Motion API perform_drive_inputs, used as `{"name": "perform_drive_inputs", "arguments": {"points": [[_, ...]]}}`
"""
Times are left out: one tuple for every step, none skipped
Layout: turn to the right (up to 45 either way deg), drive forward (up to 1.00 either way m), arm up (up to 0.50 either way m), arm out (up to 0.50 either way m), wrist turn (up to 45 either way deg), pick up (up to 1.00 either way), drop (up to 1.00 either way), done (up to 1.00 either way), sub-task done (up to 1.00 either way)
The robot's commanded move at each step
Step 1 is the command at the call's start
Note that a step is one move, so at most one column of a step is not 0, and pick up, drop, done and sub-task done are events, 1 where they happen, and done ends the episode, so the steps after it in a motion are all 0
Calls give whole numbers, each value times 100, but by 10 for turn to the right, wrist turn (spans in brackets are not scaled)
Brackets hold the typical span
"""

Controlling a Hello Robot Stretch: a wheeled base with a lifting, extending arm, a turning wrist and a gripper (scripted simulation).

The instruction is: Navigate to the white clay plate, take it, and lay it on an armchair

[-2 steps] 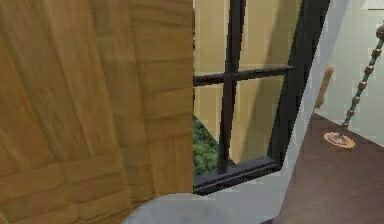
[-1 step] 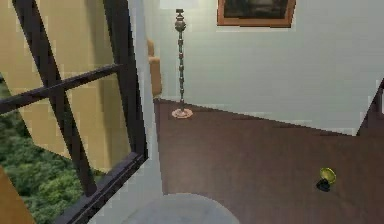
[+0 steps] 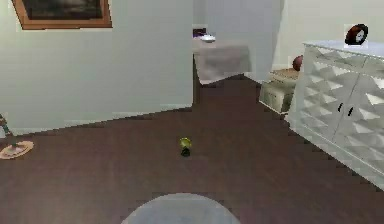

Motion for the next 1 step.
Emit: {"name": "perform_drive_inputs", "arguments": {"points": [[450, 0, 0, 0, 0, 0, 0, 0, 0]]}}
